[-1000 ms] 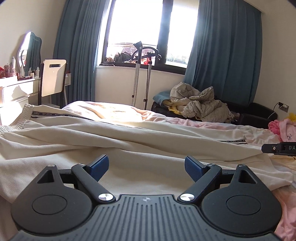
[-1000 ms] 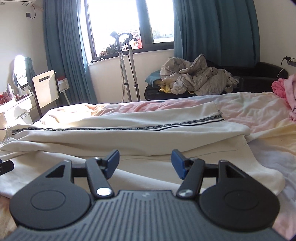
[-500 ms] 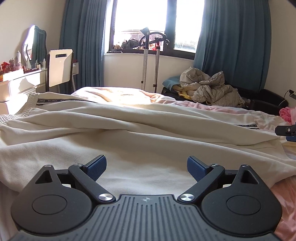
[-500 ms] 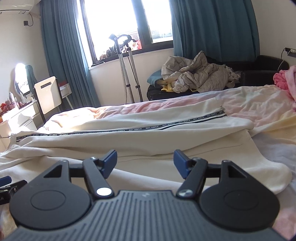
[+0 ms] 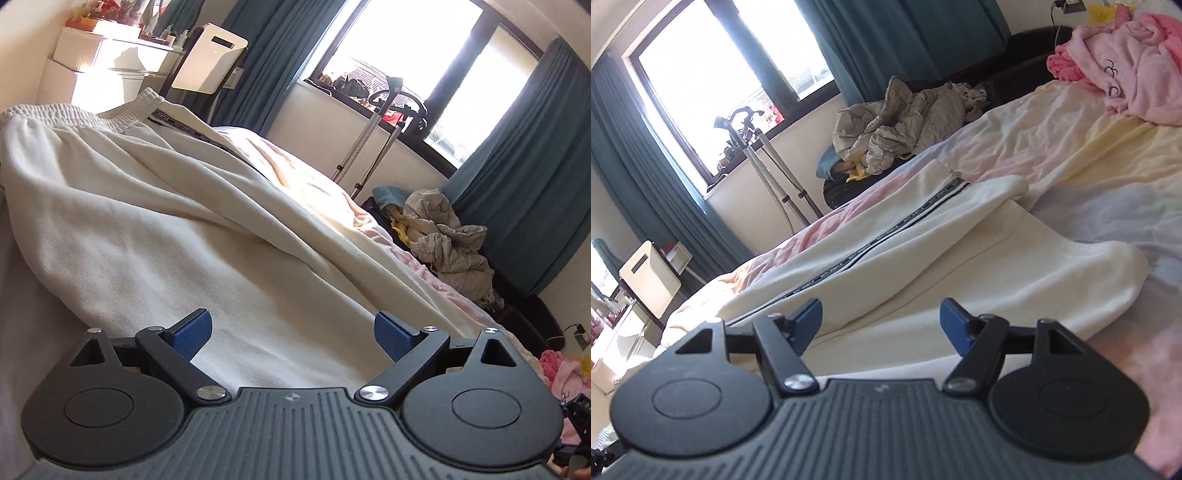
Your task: Fold clothes
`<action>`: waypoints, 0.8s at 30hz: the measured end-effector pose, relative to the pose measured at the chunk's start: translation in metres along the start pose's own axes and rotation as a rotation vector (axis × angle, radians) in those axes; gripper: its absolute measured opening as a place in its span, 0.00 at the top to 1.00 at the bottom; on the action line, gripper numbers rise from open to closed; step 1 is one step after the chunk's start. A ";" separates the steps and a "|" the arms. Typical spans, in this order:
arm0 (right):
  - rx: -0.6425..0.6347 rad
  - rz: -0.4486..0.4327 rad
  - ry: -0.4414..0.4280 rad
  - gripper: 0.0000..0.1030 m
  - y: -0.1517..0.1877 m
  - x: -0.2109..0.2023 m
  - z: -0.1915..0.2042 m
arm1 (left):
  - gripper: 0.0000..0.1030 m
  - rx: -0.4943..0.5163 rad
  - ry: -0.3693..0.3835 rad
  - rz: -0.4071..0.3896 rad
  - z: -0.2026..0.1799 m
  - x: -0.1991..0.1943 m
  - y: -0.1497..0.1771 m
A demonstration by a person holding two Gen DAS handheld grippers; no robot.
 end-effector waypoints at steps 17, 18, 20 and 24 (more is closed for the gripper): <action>0.673 0.011 0.216 0.30 0.015 -0.004 -0.141 | 0.06 -0.661 -0.227 -0.143 0.180 -0.047 -0.076; 0.704 0.036 0.204 0.30 0.020 0.001 -0.141 | 0.06 -0.668 -0.233 -0.138 0.185 -0.042 -0.079; 0.756 0.076 0.192 0.30 0.030 0.012 -0.143 | 0.06 -0.683 -0.214 -0.133 0.193 -0.032 -0.084; 0.684 0.027 0.216 0.32 0.015 0.027 -0.144 | 0.07 -0.703 -0.129 -0.144 0.198 -0.014 -0.088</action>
Point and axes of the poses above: each gripper's, at about its wrist camera, not at the fingertips, and x roughly the way its jaws point, z to its left, y to its underside, the point moved 8 cm from there along x, roughly the way its jaws point, and after that the axes turned 4 degrees about y, right-handed, at the moved point
